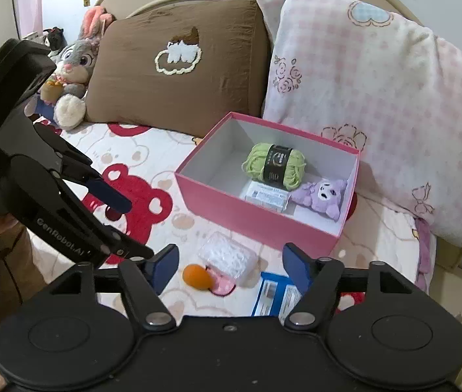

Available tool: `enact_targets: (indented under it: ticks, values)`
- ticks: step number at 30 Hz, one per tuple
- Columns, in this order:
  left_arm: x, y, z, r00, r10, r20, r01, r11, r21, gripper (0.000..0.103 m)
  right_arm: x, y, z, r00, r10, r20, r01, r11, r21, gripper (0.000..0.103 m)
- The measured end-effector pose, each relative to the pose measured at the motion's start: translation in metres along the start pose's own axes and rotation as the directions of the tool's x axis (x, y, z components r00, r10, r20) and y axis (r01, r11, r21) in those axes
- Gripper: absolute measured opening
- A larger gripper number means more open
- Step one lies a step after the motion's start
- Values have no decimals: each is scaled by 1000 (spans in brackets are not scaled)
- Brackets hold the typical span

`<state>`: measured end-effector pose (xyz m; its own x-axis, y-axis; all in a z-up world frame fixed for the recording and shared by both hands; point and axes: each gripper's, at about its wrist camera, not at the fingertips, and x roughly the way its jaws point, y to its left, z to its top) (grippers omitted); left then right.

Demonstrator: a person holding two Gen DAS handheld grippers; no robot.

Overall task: Organize objects
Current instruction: 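Move the left tool toward the blue wrapped packet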

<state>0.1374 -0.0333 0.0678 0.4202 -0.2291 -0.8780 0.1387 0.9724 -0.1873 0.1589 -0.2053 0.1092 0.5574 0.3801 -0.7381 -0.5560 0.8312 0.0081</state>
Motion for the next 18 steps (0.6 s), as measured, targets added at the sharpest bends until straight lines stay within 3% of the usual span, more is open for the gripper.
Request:
enact_targets:
  ticks: [9,12,18]
  values:
    - [7,-13,-31,998,-20,-59,21,1000,0,77,-8,-1,-40,999,30,-36,-28,998,55,79]
    - [13,-16,-37,997,-24,-76,24,1000,7,80,-8,-3,-54,998,44,-46,-40,996,77,84]
    - [30,-21,-45,990,-65,-123,63,998,-22,94,1,-11,-87,996,70,-63,-59,986,158,87]
